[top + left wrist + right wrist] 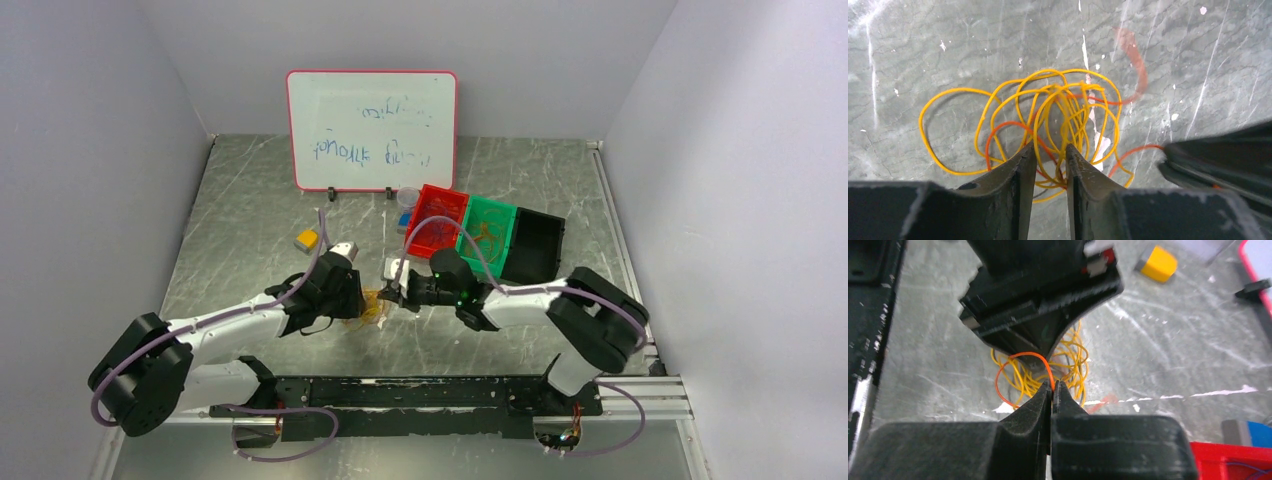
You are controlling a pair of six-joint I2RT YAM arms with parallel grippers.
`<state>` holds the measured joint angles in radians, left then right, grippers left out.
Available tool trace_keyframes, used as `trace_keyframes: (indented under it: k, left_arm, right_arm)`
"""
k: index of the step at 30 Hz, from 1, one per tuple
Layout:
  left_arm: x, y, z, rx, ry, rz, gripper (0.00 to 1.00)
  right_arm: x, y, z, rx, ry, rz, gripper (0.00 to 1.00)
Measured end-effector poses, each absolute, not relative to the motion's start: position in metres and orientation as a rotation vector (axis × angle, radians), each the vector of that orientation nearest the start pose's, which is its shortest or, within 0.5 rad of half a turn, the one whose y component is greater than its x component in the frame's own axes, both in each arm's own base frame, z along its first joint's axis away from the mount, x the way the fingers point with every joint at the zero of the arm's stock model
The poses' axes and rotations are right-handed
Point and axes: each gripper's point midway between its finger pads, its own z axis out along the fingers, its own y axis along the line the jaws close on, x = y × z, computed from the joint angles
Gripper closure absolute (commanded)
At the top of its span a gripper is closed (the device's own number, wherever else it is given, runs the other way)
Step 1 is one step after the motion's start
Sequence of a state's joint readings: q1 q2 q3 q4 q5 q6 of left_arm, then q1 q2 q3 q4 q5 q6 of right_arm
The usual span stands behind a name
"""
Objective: Untangle the cables
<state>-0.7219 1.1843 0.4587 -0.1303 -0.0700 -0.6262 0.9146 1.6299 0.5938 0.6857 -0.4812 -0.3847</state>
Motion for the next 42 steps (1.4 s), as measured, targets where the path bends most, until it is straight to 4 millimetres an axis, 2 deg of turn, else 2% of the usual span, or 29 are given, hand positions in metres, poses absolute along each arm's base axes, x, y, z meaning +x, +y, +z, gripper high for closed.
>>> trace_keyframes:
  k: [6, 15, 26, 34, 37, 42]
  left_arm:
    - [0.204, -0.197, 0.025, 0.076, 2.493, -0.517, 0.65]
    - [0.205, -0.199, 0.020, 0.068, 2.494, -0.533, 0.66]
    - [0.205, -0.199, 0.019, 0.069, 2.492, -0.536, 0.66]
    - [0.204, -0.199, 0.019, 0.069, 2.493, -0.535, 0.66]
    - [0.204, -0.199, 0.019, 0.069, 2.493, -0.535, 0.66]
    - [0.205, -0.200, 0.019, 0.069, 2.490, -0.538, 0.66]
  right_arm:
    - [0.202, 0.365, 0.130, -1.357, 1.291, 0.786, 1.00]
    - [0.200, 0.346, 0.182, -1.270, 1.254, 0.739, 1.00]
    - [0.215, 0.316, 0.263, -1.049, 1.173, 0.609, 1.00]
    - [0.230, 0.291, 0.352, -0.841, 1.094, 0.508, 1.00]
    - [0.234, 0.281, 0.369, -0.791, 1.086, 0.471, 1.00]
    - [0.243, 0.265, 0.387, -0.719, 1.094, 0.393, 1.00]
